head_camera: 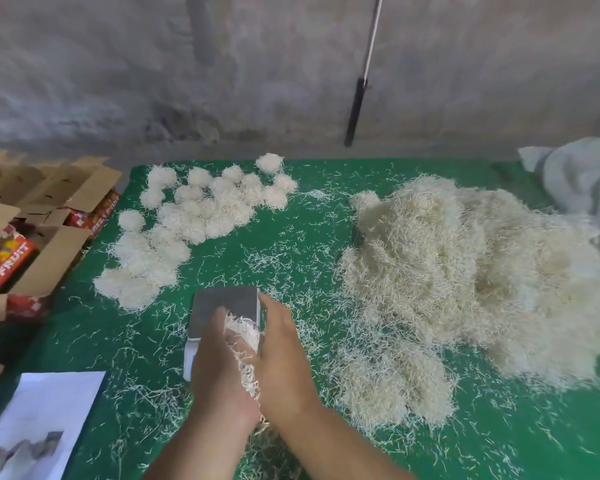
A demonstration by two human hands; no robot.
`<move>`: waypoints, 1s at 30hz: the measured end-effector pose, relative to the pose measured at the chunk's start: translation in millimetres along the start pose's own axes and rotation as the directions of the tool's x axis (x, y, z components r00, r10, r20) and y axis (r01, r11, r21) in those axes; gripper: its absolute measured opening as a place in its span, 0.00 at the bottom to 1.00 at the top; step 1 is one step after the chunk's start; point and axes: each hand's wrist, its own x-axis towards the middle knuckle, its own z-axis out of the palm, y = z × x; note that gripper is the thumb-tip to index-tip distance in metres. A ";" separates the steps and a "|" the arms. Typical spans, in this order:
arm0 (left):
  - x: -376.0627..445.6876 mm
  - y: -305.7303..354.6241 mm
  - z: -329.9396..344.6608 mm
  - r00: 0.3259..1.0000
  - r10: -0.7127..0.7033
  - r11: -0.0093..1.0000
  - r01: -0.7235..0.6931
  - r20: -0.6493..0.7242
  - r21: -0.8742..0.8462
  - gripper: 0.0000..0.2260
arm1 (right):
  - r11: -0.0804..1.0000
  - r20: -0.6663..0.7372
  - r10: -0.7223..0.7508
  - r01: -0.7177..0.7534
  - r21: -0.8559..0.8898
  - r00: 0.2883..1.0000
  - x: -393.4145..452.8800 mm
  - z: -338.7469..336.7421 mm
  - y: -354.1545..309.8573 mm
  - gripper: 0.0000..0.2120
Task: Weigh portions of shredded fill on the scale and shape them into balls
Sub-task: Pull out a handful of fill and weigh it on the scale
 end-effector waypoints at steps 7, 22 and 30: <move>33.7 38.6 20.1 0.874 0.484 0.814 -0.429 -0.049 0.392 0.18 | 0.341 0.454 0.248 -0.516 0.786 0.856 4.8 -16.9 -36.4 0.25; 12.0 27.1 -11.6 0.642 0.610 0.190 -0.687 0.464 0.701 0.23 | 0.368 0.375 0.383 -0.512 0.776 0.844 52.8 0.6 -61.8 0.24; 28.8 49.4 -22.9 0.582 0.751 0.407 -0.779 0.311 0.476 0.16 | 0.493 0.301 0.359 -0.453 0.742 0.884 78.7 8.4 -95.2 0.25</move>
